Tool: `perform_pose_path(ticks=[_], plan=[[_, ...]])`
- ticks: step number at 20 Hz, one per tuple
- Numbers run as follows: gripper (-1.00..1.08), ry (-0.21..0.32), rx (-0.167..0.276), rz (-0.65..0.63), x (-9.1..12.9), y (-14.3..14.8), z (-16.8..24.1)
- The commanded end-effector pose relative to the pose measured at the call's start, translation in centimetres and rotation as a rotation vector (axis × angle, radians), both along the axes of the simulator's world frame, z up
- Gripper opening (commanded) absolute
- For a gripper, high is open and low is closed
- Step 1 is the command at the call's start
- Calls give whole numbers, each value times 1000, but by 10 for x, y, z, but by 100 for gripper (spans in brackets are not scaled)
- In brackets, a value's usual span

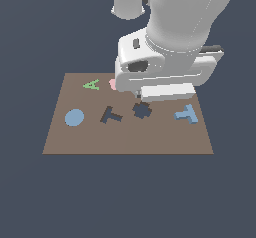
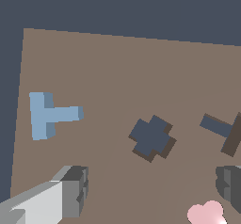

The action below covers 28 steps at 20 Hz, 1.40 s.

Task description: Insert a designated object into the corresponding slot on a board.

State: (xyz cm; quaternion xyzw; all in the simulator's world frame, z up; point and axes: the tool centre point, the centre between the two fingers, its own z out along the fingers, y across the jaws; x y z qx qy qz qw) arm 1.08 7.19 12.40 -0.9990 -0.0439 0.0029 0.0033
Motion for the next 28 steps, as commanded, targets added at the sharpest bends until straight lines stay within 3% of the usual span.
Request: perform_pose_path(ticks=[1,6,12,28], plan=[[100,-1,0,14,4,23,-16],[100,-4,-3,40,13,65,-46],[100,-6,-5,59,19,96,-67],[100,-6,-6,66,22,106,-93]])
